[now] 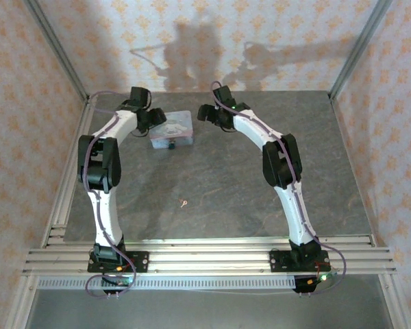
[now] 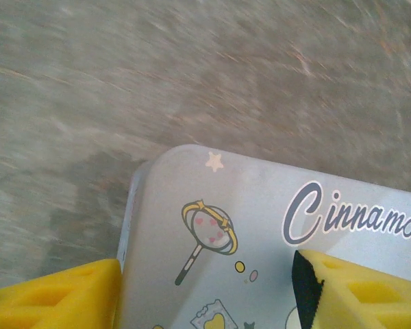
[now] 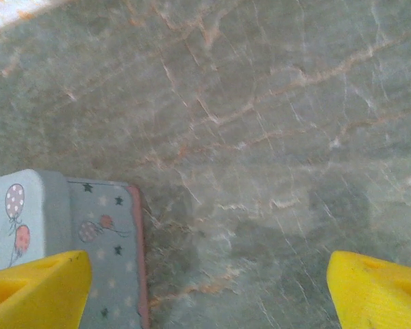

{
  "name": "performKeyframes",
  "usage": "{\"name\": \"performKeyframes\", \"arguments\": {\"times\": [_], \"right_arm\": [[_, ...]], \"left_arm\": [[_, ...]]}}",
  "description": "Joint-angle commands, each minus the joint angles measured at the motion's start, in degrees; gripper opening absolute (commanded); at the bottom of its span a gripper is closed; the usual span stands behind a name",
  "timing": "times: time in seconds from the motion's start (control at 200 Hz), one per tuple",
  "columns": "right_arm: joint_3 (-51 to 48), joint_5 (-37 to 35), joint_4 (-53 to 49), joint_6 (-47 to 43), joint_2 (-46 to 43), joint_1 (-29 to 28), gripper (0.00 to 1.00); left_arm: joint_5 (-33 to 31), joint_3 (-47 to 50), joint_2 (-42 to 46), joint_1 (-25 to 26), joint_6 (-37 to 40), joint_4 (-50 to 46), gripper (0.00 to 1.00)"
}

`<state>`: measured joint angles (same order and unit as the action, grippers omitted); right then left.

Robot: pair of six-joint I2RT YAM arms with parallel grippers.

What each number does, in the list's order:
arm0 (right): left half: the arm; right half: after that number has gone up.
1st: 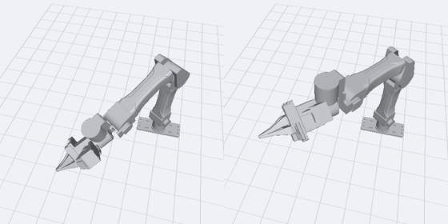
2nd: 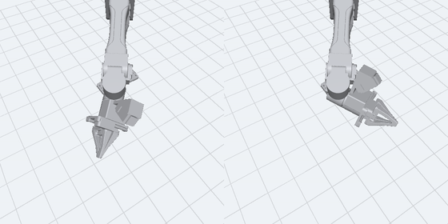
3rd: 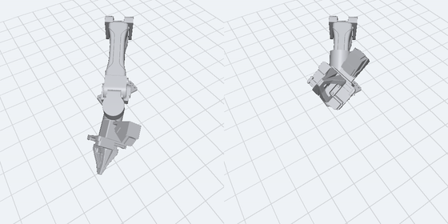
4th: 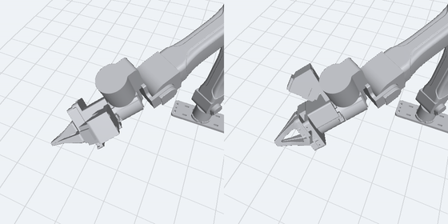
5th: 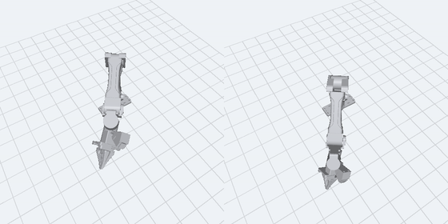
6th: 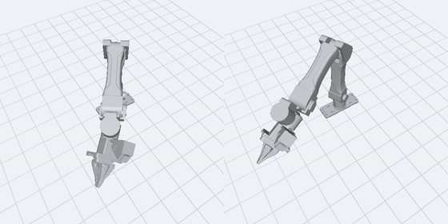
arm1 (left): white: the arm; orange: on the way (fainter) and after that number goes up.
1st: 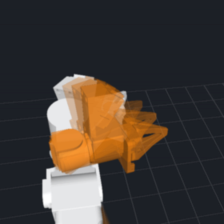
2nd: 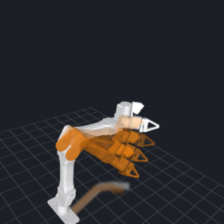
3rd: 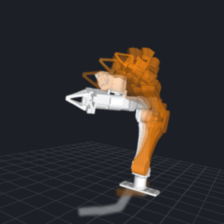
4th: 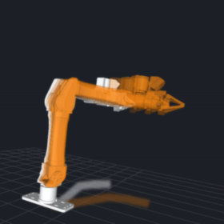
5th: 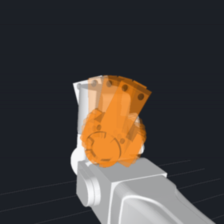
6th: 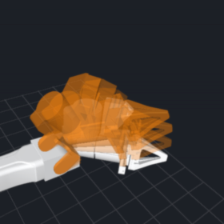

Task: Unlock the padlock with the key

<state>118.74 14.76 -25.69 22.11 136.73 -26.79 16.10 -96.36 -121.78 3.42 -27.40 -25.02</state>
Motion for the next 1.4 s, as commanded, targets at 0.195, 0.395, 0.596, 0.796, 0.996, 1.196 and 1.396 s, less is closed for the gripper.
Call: {"name": "performKeyframes", "arguments": {"times": [0.195,0.395,0.596,0.796,0.996,1.196,1.396], "right_arm": [[-21.0,-0.2,3.0,0.5,-13.8,1.7,0.87],[-33.3,-0.2,5.2,1.4,-22.2,4.0,0.84],[-39.4,-2.9,2.7,1.6,-28.9,5.7,0.84],[-41.8,-6.5,-1.7,1.2,-37.8,6.6,0.84],[-45.4,-5.7,-4.6,0.3,-46.6,5.9,0.83],[-47.3,-6.7,-6.7,-2.8,-51.2,-4.0,0.75],[-42.2,-2.7,-9.6,-9.8,-43.6,-18.0,0.67]], "left_arm": [[1.4,5.2,0.7,12.0,-5.5,0.4,0.64],[-0.9,6.1,0.7,19.5,-10.3,2.8,0.64],[-5.1,6.2,2.1,23.7,-11.9,2.1,0.67],[-10.8,5.1,8.5,23.7,-8.4,-4.0,0.72],[-15.0,9.2,19.2,23.0,-5.8,-8.4,0.76],[-19.3,25.3,35.0,21.7,-5.6,-10.8,0.8],[-17.0,42.5,49.5,21.4,-6.4,-16.8,0.8]]}}
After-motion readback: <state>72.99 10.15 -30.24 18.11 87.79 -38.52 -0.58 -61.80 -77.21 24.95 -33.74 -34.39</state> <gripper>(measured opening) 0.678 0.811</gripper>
